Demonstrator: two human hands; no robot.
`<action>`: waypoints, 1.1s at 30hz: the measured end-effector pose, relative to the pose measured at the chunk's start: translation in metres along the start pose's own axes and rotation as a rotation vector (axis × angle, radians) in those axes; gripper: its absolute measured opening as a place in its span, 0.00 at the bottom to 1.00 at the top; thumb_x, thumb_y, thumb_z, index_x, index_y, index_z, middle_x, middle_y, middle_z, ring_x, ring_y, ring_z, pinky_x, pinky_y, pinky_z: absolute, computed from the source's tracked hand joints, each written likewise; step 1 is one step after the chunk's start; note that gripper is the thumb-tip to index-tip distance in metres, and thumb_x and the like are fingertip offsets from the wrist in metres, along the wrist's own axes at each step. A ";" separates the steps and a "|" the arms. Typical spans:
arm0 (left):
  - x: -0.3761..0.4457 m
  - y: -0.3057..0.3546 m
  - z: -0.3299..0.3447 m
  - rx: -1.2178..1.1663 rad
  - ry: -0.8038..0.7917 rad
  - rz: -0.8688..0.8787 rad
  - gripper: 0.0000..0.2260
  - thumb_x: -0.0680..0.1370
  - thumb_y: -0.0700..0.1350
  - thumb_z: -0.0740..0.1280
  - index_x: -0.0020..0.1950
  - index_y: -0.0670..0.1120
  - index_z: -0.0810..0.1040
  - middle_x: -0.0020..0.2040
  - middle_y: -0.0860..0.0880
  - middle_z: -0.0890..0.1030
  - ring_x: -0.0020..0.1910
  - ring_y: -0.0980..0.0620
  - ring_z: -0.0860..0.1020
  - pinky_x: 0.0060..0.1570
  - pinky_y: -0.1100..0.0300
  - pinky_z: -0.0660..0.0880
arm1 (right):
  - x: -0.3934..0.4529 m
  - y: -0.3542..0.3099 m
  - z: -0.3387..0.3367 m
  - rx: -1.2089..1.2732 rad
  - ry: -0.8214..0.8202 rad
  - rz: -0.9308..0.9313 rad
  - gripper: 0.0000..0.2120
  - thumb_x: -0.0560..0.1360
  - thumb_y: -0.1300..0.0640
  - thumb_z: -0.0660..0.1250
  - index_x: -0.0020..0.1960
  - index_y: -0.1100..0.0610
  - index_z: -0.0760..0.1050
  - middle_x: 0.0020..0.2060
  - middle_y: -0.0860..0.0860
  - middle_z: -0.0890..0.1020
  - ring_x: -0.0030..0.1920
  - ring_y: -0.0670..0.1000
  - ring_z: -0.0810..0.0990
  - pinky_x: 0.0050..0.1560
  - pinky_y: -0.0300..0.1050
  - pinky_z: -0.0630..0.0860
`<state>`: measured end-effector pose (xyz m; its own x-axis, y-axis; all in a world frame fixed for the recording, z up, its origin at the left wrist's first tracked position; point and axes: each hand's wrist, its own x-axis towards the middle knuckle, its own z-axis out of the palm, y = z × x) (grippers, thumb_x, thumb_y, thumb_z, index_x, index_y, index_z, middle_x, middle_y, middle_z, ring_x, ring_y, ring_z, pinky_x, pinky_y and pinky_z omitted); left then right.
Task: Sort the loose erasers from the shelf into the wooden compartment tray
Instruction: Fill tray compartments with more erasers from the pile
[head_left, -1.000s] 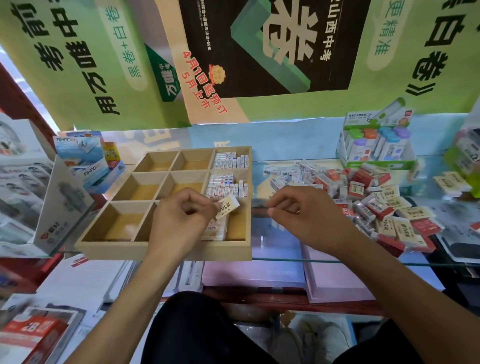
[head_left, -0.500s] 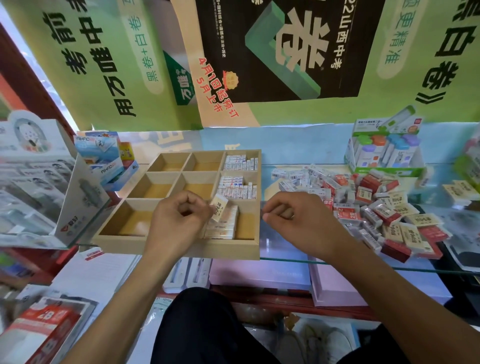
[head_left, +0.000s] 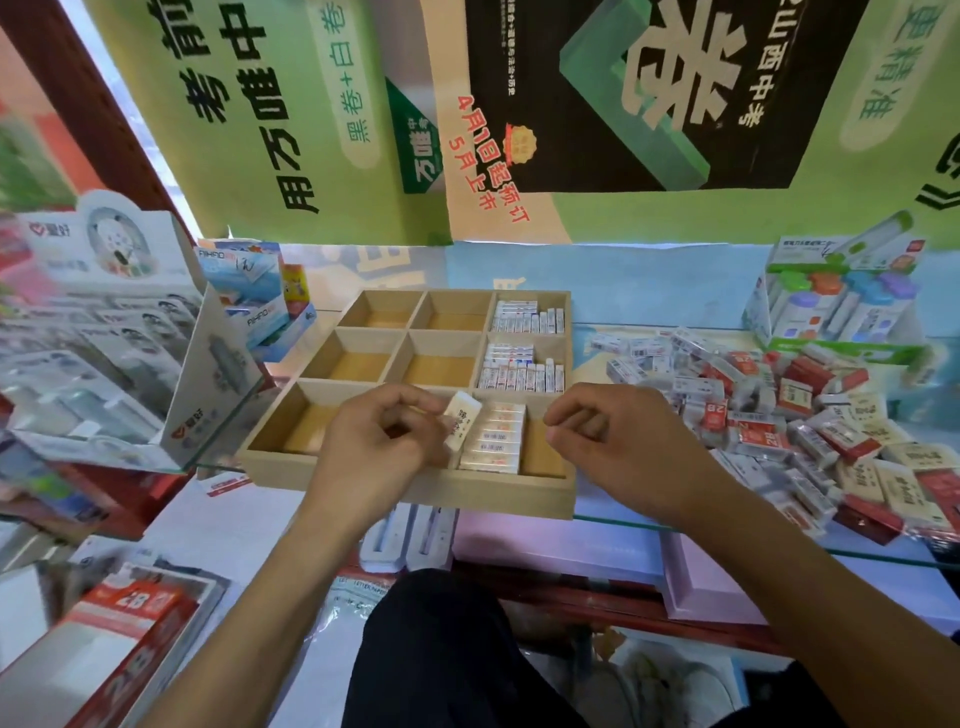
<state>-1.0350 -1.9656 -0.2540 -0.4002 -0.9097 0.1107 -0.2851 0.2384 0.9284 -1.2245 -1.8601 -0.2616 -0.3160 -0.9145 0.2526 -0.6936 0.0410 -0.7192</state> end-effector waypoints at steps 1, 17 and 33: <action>0.003 0.001 0.006 0.015 -0.008 0.021 0.05 0.72 0.37 0.73 0.41 0.47 0.81 0.32 0.49 0.83 0.38 0.54 0.83 0.41 0.66 0.73 | 0.002 0.001 -0.001 -0.004 0.026 0.012 0.03 0.73 0.61 0.70 0.44 0.55 0.82 0.35 0.41 0.80 0.37 0.37 0.77 0.41 0.27 0.72; 0.025 0.006 0.077 0.504 -0.121 0.268 0.09 0.69 0.49 0.73 0.30 0.52 0.78 0.28 0.58 0.80 0.33 0.59 0.79 0.37 0.60 0.76 | -0.006 0.021 -0.033 -0.068 0.085 0.118 0.01 0.73 0.54 0.70 0.44 0.49 0.79 0.35 0.38 0.78 0.37 0.34 0.77 0.36 0.24 0.70; 0.037 0.013 0.066 1.010 -0.417 0.639 0.11 0.69 0.50 0.63 0.46 0.57 0.84 0.49 0.56 0.81 0.55 0.49 0.71 0.55 0.55 0.62 | -0.014 0.035 -0.041 -0.045 0.023 0.090 0.04 0.74 0.57 0.70 0.43 0.49 0.79 0.35 0.40 0.80 0.37 0.37 0.78 0.38 0.25 0.70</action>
<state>-1.1112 -1.9736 -0.2611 -0.9023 -0.4051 0.1475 -0.4028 0.9141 0.0467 -1.2710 -1.8291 -0.2632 -0.3932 -0.8967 0.2031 -0.6899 0.1417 -0.7099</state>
